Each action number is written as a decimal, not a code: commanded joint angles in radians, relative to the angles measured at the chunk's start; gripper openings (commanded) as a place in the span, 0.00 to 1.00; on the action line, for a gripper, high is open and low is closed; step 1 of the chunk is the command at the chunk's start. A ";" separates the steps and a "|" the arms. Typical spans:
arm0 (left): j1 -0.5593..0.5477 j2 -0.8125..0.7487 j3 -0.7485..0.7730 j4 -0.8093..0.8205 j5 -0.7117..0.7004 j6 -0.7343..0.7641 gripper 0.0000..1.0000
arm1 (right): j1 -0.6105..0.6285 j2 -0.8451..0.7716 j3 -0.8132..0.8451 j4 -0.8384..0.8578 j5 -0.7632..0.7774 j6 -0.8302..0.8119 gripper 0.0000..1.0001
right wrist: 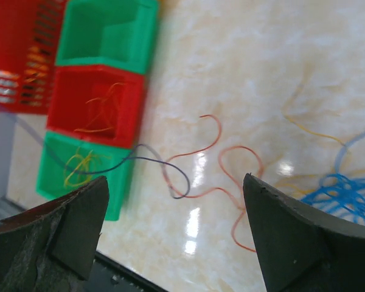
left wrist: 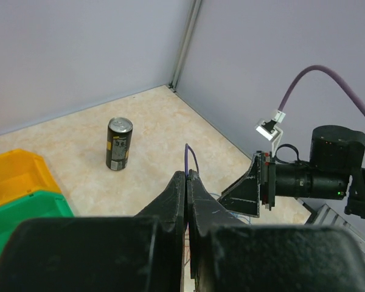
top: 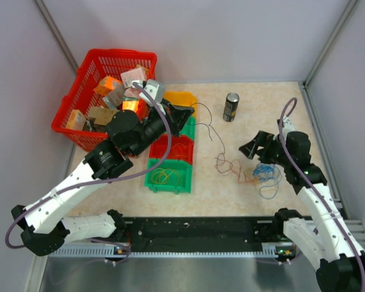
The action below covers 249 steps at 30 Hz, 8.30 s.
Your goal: Untangle the cables
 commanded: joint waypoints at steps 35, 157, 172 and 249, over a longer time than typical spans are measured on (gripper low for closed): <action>0.001 -0.368 0.087 0.040 -0.026 0.219 0.00 | -0.118 0.431 -0.235 0.296 0.058 0.327 0.00; -0.390 0.227 -0.240 0.387 -0.305 0.322 0.82 | 0.387 0.142 0.550 -0.052 -0.236 0.204 0.00; -0.405 0.227 -0.272 0.436 -0.636 0.417 0.99 | 0.386 0.122 0.521 -0.061 -0.287 0.190 0.00; 0.378 1.021 0.564 0.051 -0.568 -0.133 0.00 | 0.387 -0.001 0.404 -0.266 -0.061 -0.078 0.84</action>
